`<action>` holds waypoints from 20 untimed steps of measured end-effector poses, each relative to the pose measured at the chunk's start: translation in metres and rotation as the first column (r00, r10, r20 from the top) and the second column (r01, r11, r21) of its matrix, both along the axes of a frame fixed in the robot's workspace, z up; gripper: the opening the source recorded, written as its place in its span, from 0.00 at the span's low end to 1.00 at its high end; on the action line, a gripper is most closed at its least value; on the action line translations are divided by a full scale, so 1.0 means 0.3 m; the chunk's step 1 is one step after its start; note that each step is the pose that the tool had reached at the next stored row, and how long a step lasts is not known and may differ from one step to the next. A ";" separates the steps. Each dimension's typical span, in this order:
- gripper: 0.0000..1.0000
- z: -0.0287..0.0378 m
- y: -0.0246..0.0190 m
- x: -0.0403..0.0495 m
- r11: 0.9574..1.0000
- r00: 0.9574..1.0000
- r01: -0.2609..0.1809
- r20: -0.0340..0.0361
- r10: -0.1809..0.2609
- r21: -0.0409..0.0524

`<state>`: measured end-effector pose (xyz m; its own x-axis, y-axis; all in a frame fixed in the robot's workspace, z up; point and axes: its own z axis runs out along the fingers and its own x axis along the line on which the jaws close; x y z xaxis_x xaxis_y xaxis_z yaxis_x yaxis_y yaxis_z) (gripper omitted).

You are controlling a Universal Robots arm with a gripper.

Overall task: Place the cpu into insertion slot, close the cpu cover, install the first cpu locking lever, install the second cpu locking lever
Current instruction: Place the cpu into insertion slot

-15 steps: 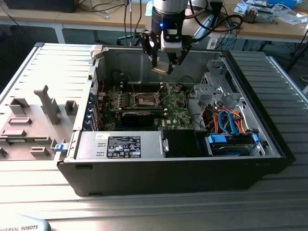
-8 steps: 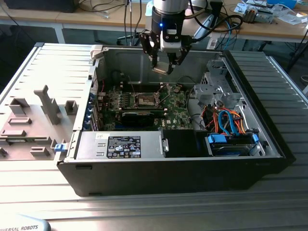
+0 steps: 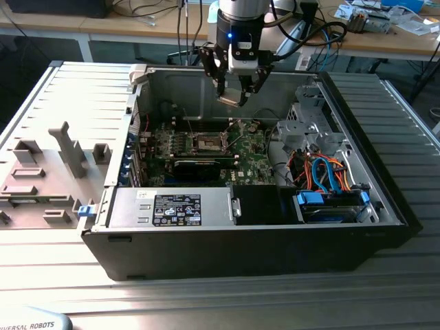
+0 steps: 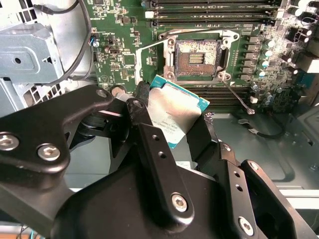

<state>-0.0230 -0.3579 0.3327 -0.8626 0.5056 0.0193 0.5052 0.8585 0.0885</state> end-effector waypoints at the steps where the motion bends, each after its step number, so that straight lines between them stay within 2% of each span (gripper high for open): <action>1: 0.54 0.000 0.000 0.000 1.000 1.000 0.003 0.000 -0.003 0.000; 20: 0.54 0.000 0.000 0.000 0.999 0.999 0.042 0.000 -0.042 0.000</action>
<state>-0.0230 -0.3579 0.3327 -0.8405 0.5415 0.0193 0.5409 0.8364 0.0885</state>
